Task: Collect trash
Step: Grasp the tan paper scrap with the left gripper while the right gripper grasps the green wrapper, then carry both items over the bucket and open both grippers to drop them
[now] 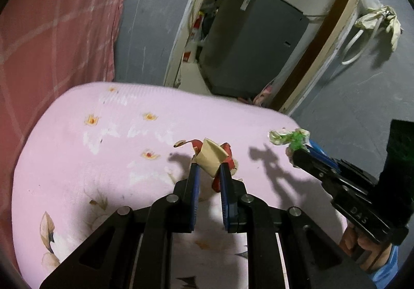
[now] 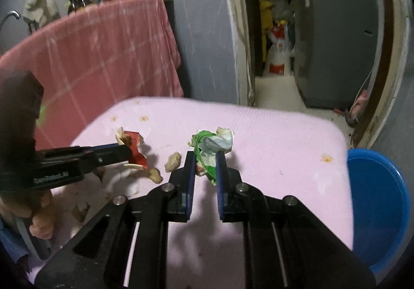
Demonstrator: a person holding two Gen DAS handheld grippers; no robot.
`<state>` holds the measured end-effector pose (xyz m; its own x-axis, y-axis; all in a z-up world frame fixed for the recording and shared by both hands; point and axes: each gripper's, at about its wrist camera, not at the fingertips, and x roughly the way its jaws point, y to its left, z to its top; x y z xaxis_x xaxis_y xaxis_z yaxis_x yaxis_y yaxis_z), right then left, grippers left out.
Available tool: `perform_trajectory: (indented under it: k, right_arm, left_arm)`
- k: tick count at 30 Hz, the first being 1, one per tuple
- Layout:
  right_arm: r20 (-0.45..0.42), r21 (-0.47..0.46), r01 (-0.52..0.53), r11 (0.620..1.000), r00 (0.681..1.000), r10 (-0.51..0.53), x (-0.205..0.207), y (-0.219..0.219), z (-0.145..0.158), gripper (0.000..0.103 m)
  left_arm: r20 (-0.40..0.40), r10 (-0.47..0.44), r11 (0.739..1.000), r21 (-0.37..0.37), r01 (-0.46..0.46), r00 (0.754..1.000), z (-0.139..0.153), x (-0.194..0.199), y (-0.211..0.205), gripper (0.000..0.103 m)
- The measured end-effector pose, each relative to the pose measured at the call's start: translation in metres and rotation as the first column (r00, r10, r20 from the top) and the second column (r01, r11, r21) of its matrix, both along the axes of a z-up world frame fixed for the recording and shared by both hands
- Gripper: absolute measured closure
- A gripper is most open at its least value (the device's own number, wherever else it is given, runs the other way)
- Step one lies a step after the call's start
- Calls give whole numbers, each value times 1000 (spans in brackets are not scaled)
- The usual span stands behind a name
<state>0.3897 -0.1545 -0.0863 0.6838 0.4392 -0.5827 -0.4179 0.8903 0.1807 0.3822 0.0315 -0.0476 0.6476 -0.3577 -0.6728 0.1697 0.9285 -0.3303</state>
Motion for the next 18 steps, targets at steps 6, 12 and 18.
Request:
perform_trajectory:
  k: [6, 12, 18]
  right_arm:
    - [145, 26, 72, 997, 987, -75, -29, -23, 23, 88]
    - [335, 66, 175, 982, 923, -186, -60, -61, 52, 88]
    - [437, 76, 276, 958, 855, -281, -79, -93, 70, 88]
  left_arm:
    - [123, -10, 1000, 12, 8, 992, 24, -11, -25, 91]
    - [274, -50, 999, 7, 50, 961, 53, -16, -65, 91]
    - [375, -99, 994, -10, 110, 922, 68, -14, -103, 91]
